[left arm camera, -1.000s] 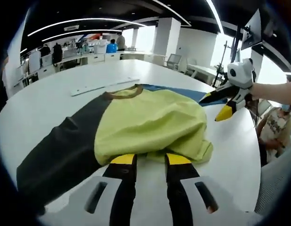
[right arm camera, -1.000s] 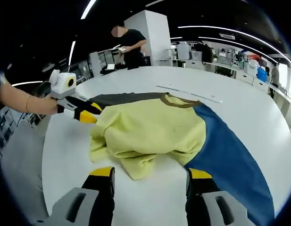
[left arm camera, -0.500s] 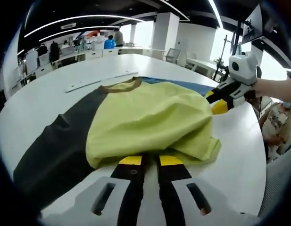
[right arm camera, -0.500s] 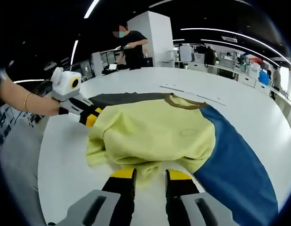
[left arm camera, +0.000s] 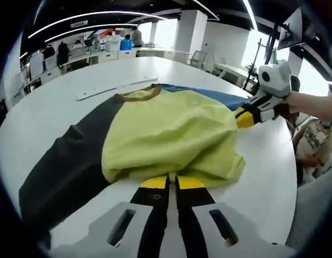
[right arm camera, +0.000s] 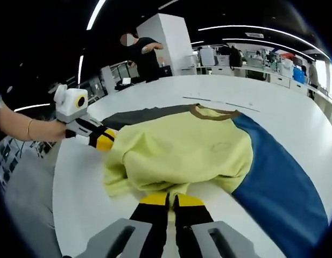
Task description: Fold the garment on the visible template until the final outline fits inside the template.
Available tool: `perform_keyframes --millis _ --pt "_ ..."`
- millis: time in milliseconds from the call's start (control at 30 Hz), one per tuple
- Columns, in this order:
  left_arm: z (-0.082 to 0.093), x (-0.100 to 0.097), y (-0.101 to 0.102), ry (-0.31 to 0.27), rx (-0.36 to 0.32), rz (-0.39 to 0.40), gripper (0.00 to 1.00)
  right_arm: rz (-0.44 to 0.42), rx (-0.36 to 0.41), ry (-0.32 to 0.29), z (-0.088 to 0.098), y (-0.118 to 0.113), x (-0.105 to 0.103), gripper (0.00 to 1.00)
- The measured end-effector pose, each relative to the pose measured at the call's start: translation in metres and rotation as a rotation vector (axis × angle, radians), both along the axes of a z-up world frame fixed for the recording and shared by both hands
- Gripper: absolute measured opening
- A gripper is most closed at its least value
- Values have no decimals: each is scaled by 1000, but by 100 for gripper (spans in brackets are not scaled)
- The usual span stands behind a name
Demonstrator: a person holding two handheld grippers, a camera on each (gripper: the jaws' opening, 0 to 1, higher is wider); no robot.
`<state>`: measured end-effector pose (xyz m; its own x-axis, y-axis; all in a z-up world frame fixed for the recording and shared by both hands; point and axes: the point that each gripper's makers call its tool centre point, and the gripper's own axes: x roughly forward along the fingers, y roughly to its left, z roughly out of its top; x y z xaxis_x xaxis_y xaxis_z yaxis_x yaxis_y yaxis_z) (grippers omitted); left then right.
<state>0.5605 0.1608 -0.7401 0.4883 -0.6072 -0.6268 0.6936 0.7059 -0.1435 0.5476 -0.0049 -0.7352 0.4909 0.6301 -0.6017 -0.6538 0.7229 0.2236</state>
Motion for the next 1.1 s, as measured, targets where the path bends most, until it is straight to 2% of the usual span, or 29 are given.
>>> perform_keyframes --millis 133,267,367,533,600,700,900,1033,1100 --pt "11 -9 7 -19 14 -9 1 -16 14 2 10 -5 -4 0" --pt "22 -20 15 -9 8 21 1 -32 39 10 24 -9 -11 0" --pt "26 -30 15 -8 -2 12 1 -36 33 4 30 -11 -17 0" --pt "30 -47 18 13 -17 32 2 -37 -15 12 33 -18 -30 0" --pt "32 -51 18 19 -37 47 2 -50 -29 40 33 -21 -35 0" --pt "33 -60 20 38 -50 77 2 -55 -42 47 36 -24 -42 0" --pt "38 -76 22 45 -65 85 2 -58 -60 59 42 -26 -56 0" --pt "49 -86 22 71 -141 113 2 -51 -101 65 43 -27 -68 0" --pt "48 -92 23 79 -134 112 2 -43 -108 81 41 -26 -76 0"
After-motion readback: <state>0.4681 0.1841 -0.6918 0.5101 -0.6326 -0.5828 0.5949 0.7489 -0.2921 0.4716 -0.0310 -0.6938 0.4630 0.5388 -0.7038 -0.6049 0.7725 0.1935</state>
